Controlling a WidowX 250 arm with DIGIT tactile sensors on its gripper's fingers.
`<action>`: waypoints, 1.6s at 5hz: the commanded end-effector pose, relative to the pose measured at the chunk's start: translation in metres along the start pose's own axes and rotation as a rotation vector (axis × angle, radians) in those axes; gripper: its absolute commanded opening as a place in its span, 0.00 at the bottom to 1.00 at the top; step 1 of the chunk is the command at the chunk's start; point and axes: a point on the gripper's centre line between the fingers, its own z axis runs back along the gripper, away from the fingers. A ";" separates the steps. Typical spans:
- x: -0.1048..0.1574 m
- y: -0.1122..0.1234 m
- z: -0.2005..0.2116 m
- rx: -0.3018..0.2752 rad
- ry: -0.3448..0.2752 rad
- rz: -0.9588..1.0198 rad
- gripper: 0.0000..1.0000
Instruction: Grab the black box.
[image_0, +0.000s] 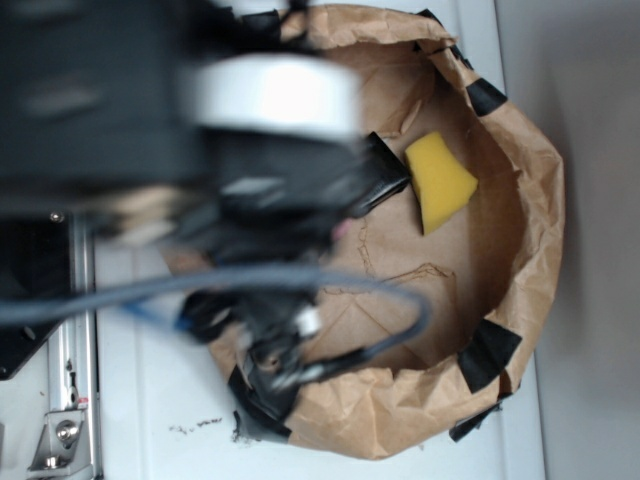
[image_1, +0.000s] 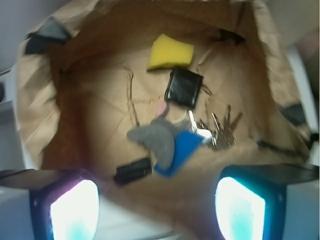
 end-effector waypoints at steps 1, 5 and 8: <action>0.035 0.017 -0.029 -0.031 -0.116 -0.039 1.00; 0.035 0.017 -0.029 -0.031 -0.116 -0.039 1.00; 0.066 0.037 -0.110 -0.060 -0.122 0.076 1.00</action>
